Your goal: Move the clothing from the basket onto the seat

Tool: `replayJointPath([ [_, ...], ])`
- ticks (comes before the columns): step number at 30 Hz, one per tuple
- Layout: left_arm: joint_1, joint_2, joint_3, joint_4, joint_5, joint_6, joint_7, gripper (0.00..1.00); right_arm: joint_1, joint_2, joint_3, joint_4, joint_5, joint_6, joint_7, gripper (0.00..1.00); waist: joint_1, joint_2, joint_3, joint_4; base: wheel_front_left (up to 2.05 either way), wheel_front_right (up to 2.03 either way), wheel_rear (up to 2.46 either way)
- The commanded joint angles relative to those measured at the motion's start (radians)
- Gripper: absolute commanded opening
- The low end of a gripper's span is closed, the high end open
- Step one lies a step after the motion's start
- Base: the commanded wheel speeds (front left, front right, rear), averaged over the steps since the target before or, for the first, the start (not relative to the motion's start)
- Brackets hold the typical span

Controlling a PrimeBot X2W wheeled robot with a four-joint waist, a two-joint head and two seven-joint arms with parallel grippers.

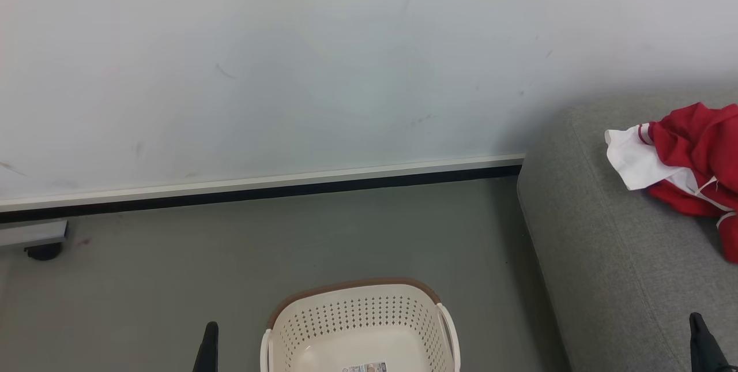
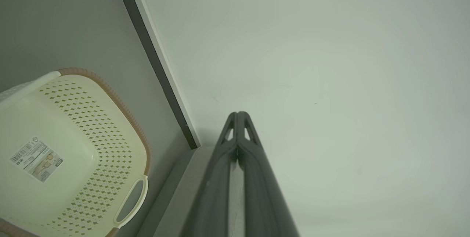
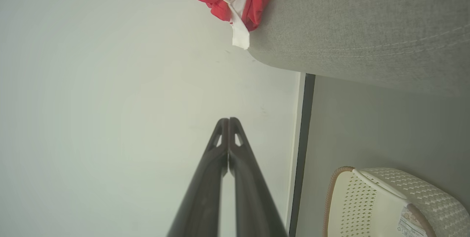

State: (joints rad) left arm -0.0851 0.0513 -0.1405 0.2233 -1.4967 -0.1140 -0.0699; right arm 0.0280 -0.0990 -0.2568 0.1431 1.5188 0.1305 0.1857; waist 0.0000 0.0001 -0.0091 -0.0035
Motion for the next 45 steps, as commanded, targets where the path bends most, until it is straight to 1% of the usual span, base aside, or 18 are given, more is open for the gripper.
replayJointPath([
  [1,-0.016,0.001,-0.001,0.003,-0.019,-0.008,0.006,0.0,-0.013,0.004,-0.009,-0.002,0.023,0.0,0.009,0.0,0.0,-0.0001,0.001,0.0,0.0,0.0,0.0],
  [19,-0.04,-0.001,-0.007,0.027,-0.146,-0.019,0.023,0.0,-0.019,0.026,-0.074,0.005,0.137,0.0,0.062,0.0,0.0,-0.0001,0.014,0.003,0.0,0.0,0.0],
  [45,-0.038,-0.001,-0.008,0.026,-0.147,-0.019,0.022,0.0,-0.024,0.035,-0.087,0.006,0.12,0.0,0.074,0.0,0.0,-0.0001,0.014,0.003,0.0,0.0,0.0],
])
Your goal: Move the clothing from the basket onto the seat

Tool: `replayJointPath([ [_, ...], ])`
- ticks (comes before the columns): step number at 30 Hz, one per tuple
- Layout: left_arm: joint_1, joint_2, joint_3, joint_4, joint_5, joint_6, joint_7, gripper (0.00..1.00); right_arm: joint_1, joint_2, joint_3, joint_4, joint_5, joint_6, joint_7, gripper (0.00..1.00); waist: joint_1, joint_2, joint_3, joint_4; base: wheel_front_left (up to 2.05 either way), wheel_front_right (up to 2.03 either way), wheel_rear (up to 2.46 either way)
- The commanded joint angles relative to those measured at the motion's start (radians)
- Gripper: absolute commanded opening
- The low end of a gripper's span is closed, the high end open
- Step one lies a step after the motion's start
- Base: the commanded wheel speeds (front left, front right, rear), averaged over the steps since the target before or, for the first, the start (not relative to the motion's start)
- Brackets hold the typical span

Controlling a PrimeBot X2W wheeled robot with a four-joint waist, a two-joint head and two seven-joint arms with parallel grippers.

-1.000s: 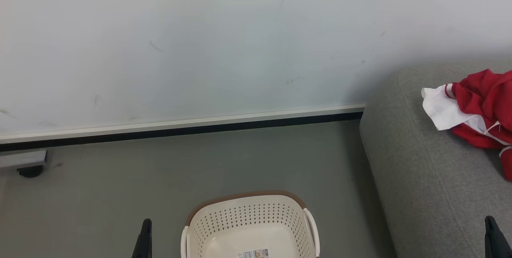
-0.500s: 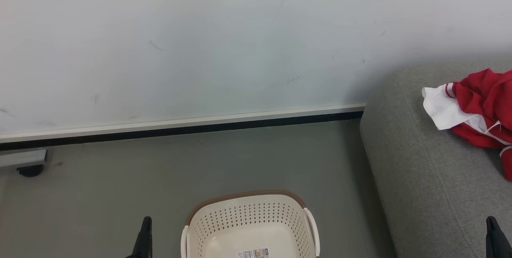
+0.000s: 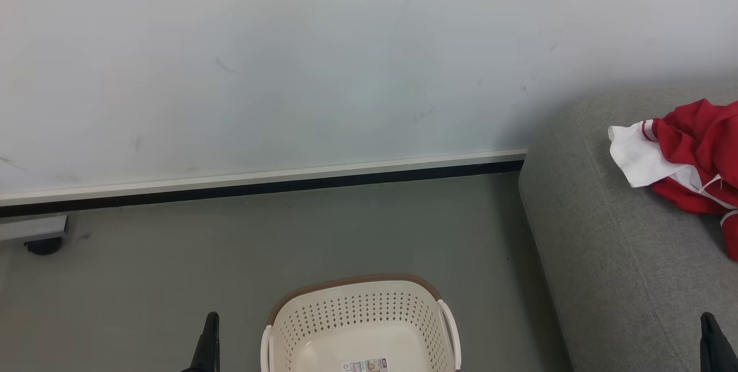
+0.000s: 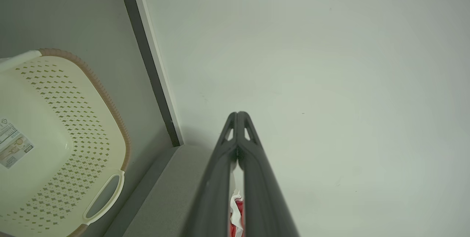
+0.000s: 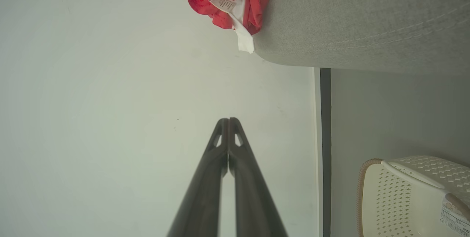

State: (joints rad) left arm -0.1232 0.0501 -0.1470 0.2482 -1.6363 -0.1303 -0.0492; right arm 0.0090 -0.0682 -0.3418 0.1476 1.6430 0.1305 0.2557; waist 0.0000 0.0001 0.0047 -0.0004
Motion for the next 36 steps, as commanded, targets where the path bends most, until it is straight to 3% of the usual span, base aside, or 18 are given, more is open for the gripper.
replayJointPath([
  [1,0.0,0.0,-0.002,0.001,-0.008,-0.003,0.001,0.0,-0.005,0.004,-0.003,0.002,-0.004,0.0,0.005,0.0,0.0,-0.0001,0.0,0.0,0.0,0.0,0.0],
  [36,0.0,0.0,-0.003,0.001,-0.009,-0.003,-0.001,0.0,-0.01,0.012,-0.014,0.003,-0.013,0.0,0.015,0.0,0.0,-0.0001,0.0,0.0,0.0,0.0,0.0],
])
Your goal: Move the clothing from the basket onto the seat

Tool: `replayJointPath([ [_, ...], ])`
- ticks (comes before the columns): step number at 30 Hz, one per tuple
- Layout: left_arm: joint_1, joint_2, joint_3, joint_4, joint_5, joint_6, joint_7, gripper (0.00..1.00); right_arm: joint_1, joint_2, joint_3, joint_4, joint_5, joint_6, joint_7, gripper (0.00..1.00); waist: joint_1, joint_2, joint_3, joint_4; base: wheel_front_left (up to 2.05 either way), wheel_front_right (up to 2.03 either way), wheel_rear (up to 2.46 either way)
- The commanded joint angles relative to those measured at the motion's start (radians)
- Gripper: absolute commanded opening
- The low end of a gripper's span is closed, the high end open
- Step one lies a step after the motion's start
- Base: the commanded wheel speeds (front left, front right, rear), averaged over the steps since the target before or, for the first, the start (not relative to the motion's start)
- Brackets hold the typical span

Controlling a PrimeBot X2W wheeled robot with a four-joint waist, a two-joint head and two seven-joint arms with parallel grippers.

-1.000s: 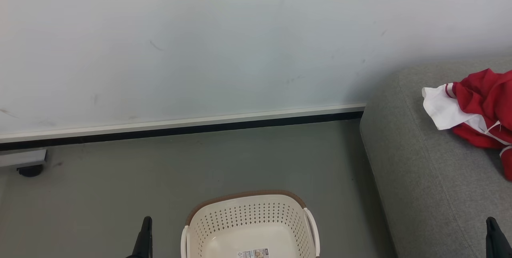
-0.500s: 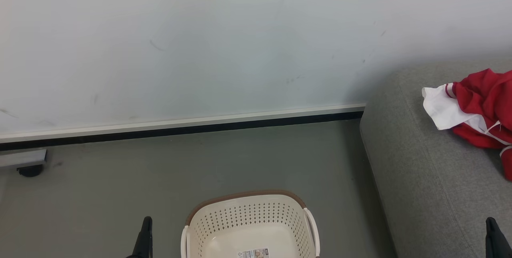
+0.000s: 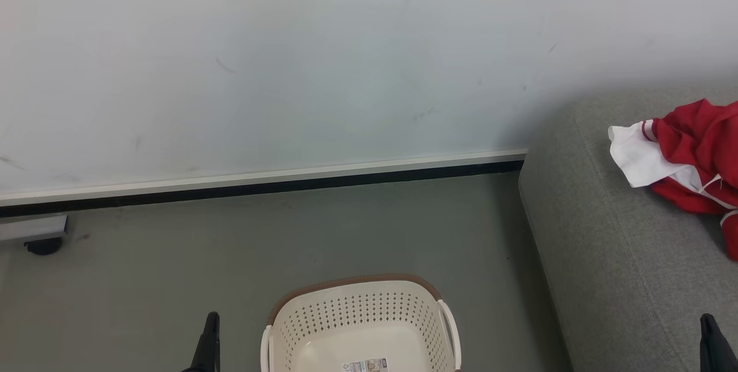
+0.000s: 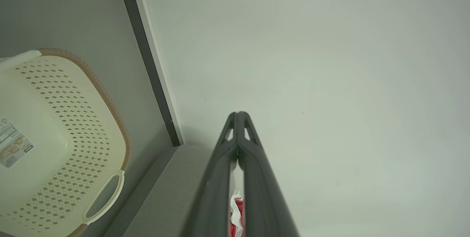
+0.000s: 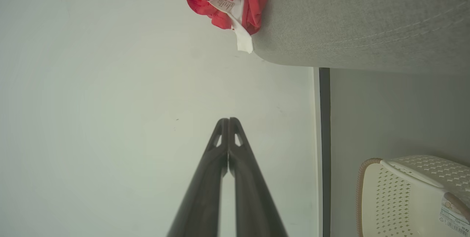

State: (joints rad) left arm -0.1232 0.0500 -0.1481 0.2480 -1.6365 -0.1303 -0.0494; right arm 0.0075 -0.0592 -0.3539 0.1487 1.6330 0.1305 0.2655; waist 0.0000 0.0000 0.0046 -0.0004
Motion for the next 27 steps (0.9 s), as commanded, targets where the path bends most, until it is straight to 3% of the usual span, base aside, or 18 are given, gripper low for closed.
replayJointPath([
  [1,0.0,0.0,-0.002,0.001,-0.009,-0.003,0.0,0.0,-0.009,0.003,-0.002,0.001,-0.004,0.0,0.006,0.0,0.0,0.0,0.0,0.0,0.0,0.0,0.0],
  [27,0.0,0.0,-0.002,0.001,-0.01,-0.003,-0.001,0.0,-0.01,0.007,-0.007,0.002,-0.007,0.0,0.008,0.0,0.0,0.0,0.0,0.0,0.0,0.0,0.0],
])
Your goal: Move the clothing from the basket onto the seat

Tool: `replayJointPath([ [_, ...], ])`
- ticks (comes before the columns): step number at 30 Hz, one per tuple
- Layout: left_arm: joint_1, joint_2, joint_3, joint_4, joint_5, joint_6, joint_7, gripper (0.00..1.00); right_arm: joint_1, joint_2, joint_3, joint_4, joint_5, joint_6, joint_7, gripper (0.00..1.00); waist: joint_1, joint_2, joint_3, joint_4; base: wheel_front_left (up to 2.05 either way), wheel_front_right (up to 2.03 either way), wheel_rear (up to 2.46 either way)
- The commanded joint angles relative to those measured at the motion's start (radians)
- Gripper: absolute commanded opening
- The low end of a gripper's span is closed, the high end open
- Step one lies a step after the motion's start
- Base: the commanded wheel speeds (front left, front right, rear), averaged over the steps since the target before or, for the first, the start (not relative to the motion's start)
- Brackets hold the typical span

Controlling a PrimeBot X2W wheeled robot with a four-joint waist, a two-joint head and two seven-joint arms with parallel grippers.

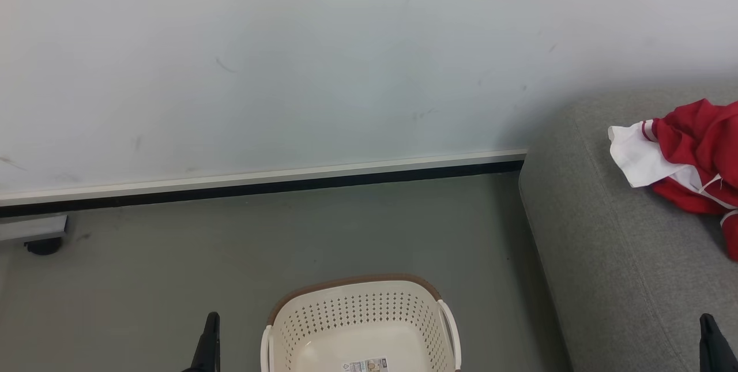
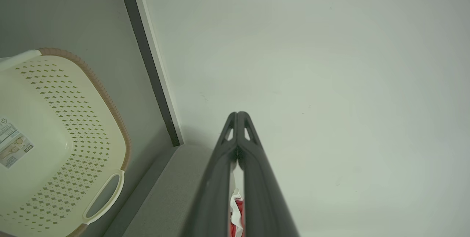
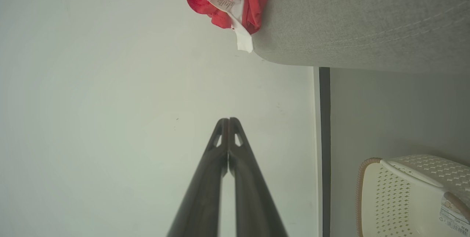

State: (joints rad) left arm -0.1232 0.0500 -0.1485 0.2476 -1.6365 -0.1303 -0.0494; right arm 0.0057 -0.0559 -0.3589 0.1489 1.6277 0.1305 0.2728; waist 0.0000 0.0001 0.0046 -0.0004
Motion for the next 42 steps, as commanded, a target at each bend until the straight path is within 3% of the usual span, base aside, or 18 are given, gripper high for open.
replayJointPath([
  [1,0.0,0.0,-0.002,0.002,-0.01,-0.003,-0.001,0.0,-0.008,0.003,-0.002,0.002,-0.002,0.0,0.001,0.0,0.0,-0.0001,0.0,0.0,0.0,0.0,0.0],
  [42,0.0,0.0,-0.002,0.001,-0.01,-0.003,-0.001,0.0,-0.009,0.006,-0.006,0.002,-0.006,0.0,0.006,0.0,0.0,-0.0001,0.0,0.0,0.0,0.0,0.0],
])
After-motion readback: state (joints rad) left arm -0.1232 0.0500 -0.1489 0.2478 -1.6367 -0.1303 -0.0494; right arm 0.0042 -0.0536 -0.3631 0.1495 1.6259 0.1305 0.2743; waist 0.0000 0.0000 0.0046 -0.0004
